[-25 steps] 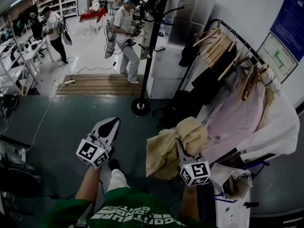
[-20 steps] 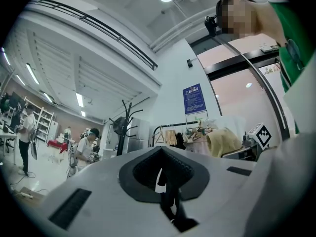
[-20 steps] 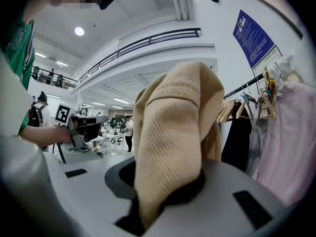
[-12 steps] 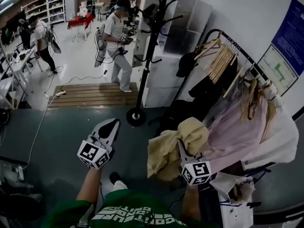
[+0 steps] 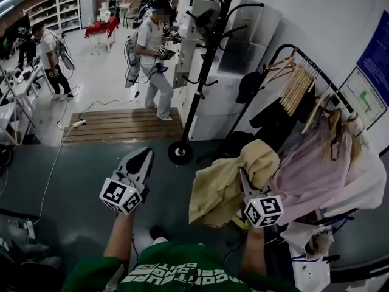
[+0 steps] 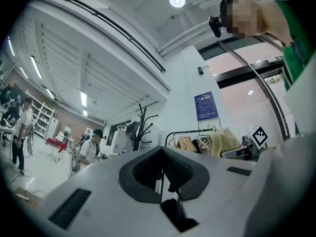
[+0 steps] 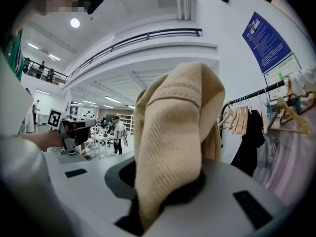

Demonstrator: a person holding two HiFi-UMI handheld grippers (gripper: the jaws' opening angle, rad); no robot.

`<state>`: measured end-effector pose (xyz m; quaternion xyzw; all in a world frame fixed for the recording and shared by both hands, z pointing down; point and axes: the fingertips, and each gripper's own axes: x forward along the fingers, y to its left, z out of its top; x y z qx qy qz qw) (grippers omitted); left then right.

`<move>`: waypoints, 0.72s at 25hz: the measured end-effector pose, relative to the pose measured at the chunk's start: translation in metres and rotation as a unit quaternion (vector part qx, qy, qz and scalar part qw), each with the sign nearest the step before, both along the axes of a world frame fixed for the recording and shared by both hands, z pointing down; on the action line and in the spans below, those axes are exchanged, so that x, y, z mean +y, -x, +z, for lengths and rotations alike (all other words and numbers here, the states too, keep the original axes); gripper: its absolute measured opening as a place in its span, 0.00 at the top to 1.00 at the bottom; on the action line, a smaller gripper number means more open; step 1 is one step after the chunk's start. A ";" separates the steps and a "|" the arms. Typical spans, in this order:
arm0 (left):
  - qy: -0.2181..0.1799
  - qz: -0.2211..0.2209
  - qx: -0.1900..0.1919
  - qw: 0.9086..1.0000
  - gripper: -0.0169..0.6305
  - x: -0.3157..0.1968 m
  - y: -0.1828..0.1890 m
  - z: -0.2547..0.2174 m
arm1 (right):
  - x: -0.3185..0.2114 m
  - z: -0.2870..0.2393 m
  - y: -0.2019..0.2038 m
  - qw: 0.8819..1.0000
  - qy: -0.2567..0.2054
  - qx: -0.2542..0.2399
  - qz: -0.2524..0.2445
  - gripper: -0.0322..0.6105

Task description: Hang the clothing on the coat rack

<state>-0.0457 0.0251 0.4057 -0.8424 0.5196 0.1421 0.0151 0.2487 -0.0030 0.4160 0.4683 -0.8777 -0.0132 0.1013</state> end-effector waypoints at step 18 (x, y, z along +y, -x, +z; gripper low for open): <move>-0.003 0.035 -0.034 0.999 0.97 -0.038 0.045 -0.001 | -0.051 -0.011 0.079 1.000 0.000 -0.025 0.001 0.83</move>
